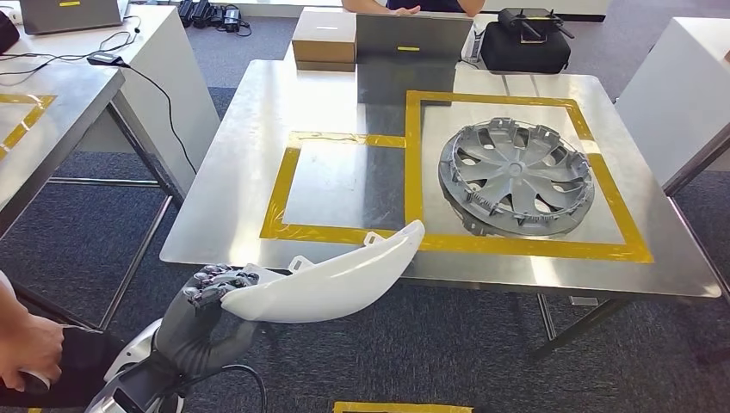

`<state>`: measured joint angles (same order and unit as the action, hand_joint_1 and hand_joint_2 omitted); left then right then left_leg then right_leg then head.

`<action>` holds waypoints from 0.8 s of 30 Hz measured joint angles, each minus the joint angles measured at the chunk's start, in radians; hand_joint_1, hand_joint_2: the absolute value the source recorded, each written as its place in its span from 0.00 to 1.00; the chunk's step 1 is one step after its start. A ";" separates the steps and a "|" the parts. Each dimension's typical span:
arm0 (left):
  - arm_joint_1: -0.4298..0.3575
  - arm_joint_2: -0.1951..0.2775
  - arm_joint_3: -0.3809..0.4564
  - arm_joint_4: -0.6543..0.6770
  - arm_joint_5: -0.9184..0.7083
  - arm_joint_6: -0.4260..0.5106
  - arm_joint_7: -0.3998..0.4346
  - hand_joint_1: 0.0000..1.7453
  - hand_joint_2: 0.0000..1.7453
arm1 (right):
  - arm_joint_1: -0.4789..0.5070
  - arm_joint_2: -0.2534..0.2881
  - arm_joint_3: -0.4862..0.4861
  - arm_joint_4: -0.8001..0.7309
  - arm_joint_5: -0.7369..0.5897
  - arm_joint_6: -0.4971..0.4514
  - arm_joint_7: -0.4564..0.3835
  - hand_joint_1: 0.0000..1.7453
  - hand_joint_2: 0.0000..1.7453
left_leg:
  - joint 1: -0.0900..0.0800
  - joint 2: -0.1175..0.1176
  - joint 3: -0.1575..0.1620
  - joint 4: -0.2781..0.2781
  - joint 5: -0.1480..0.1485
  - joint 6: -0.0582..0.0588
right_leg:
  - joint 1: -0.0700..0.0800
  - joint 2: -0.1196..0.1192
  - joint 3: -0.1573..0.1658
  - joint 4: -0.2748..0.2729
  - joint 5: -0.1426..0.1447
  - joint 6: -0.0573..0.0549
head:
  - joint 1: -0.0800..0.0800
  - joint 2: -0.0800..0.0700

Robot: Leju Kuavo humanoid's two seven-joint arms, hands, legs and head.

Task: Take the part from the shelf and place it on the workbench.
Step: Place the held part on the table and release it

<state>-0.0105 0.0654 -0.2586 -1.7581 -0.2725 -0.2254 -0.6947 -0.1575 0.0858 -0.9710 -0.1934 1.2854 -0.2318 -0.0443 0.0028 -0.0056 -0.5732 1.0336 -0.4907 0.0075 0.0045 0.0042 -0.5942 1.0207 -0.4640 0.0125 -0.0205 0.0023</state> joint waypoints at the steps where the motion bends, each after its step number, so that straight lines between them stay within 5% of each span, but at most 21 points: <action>1: 0.008 -0.001 0.002 -0.004 -0.002 0.002 0.001 1.00 1.00 | -0.003 0.002 0.001 0.000 0.004 0.002 0.008 0.00 1.00 | 0.000 0.000 0.000 0.000 0.000 0.000 | 0.000 0.000 0.000 0.000 0.000 0.000 | 0.000 0.000; 8: 0.031 -0.003 0.017 -0.026 0.002 0.005 -0.002 1.00 1.00 | -0.022 0.011 0.010 0.000 0.022 0.005 0.040 0.00 1.00 | 0.000 0.000 0.000 0.000 0.000 0.000 | 0.000 -0.001 0.000 0.000 0.000 0.000 | 0.000 0.000; 13: -0.021 -0.015 0.012 0.026 -0.026 0.014 -0.002 1.00 1.00 | -0.017 0.011 0.010 0.000 0.008 0.006 0.022 0.00 1.00 | 0.000 0.000 0.001 0.000 0.000 0.000 | 0.000 -0.001 0.000 0.000 0.000 0.000 | 0.000 0.000; 24: -0.190 -0.054 -0.077 0.302 -0.142 0.243 -0.002 1.00 1.00 | 0.004 0.011 0.016 0.000 0.025 0.027 0.016 0.00 1.00 | 0.000 0.000 0.002 0.000 0.000 0.000 | 0.000 0.000 0.000 0.000 0.000 0.000 | 0.000 0.000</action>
<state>-0.2002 0.0119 -0.3354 -1.4565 -0.4143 0.0177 -0.6962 -0.1539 0.0971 -0.9550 -0.1934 1.3099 -0.2049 -0.0279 0.0027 -0.0056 -0.5713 1.0336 -0.4906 0.0075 0.0044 0.0039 -0.5938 1.0206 -0.4639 0.0125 -0.0206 0.0023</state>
